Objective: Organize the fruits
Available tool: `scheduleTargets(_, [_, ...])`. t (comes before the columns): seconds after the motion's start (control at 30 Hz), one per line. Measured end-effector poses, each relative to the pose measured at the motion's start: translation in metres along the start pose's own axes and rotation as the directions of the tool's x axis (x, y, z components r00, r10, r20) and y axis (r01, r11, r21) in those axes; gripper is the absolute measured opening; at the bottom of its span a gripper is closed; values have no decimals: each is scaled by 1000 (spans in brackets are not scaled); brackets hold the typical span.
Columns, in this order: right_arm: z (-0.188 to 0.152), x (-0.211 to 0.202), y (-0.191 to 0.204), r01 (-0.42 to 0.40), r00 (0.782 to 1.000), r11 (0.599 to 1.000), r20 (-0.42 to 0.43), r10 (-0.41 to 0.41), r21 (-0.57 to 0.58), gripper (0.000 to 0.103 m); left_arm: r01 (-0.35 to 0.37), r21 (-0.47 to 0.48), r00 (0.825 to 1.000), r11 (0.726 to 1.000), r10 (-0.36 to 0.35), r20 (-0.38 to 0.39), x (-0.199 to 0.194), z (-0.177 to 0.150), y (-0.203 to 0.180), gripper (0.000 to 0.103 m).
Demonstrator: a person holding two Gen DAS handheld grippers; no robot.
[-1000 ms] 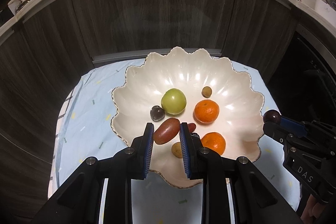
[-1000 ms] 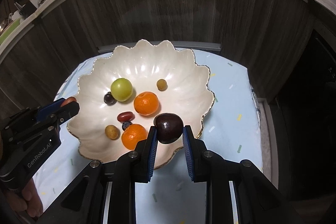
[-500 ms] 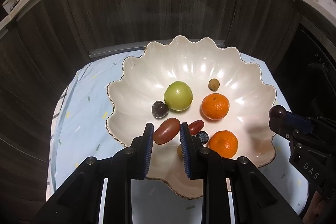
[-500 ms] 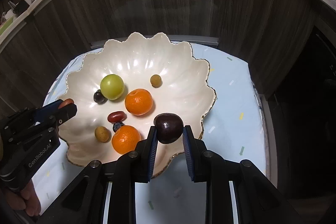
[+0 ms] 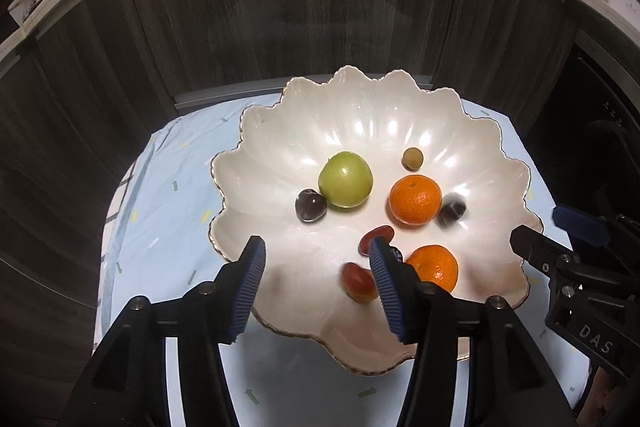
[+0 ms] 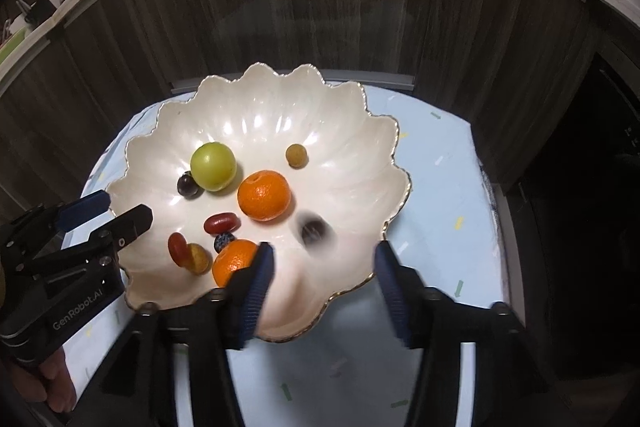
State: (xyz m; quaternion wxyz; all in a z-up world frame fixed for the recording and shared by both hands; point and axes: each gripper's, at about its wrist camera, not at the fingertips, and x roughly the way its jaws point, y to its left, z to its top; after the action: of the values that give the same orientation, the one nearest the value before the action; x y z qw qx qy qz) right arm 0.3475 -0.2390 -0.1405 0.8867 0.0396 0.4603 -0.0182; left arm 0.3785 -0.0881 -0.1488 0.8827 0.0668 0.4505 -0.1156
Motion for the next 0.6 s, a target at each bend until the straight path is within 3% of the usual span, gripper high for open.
scheduleTargets(0.3, [0,-11,-3,29,999,1000,16,-29,11,75,-24,-1,999,1000,24,30,-15,0,1,74])
scheduleTargets(0.6, [-2,-30,1,35,998,999,42,-36,20,78,-39,-8,998,999,39,51,-38,-6,3,85])
